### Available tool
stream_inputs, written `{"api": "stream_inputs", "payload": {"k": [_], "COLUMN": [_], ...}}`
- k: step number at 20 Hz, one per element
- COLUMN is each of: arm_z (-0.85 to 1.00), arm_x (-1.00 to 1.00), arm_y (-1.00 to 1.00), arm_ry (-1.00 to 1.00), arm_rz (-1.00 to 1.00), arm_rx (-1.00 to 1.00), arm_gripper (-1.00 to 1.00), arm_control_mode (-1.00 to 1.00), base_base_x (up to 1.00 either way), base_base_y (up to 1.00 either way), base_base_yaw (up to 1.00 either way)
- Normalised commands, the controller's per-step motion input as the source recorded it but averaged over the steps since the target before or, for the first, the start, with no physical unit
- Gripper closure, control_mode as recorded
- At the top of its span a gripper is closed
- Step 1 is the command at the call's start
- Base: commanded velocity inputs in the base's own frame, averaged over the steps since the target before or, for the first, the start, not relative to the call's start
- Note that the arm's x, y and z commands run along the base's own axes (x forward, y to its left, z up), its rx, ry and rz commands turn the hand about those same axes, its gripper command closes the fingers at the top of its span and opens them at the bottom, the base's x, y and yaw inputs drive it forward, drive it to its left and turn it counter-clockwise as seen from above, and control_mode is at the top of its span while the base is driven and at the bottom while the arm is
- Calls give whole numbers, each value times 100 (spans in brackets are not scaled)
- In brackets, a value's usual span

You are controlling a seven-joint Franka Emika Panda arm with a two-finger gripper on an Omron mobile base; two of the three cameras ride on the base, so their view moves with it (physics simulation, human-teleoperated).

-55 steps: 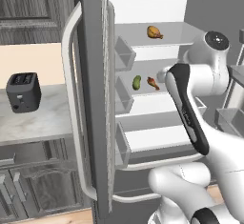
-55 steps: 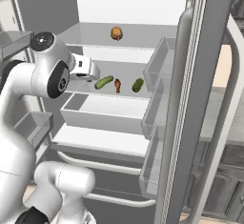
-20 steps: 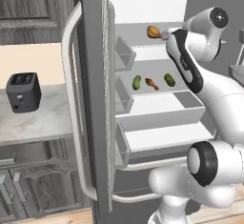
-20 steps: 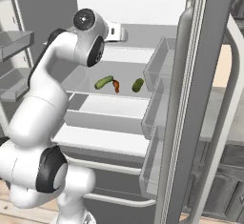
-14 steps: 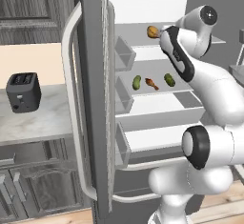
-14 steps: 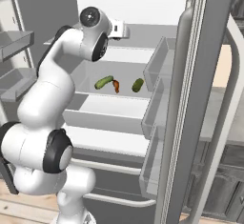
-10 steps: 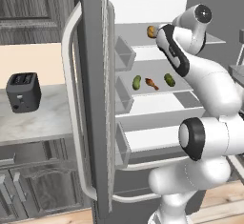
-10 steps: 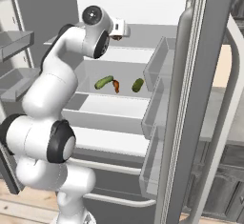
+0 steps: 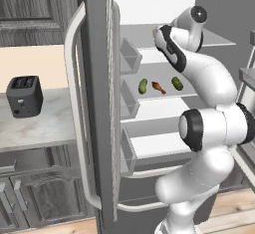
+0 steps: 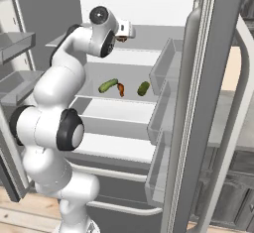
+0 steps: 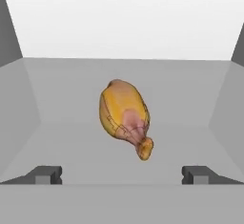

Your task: Place one cucumber and one chicken drumstick in each tupperware on the nearby counter, to pack two identical lunches.

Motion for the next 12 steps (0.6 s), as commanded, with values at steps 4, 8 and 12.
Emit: {"api": "stream_inputs", "payload": {"k": [4,8,12], "arm_z": [-4,0,-10], "arm_x": [55,56,53], "arm_y": [0,0,0], "arm_ry": [1,2,7], "arm_rz": [0,0,0], "arm_rx": [1,2,2], "arm_gripper": [-100,-100,-100], "arm_control_mode": [-100,-100,-100], "base_base_x": [0,0,0], "base_base_y": [0,0,0], "base_base_yaw": [0,0,0]}}
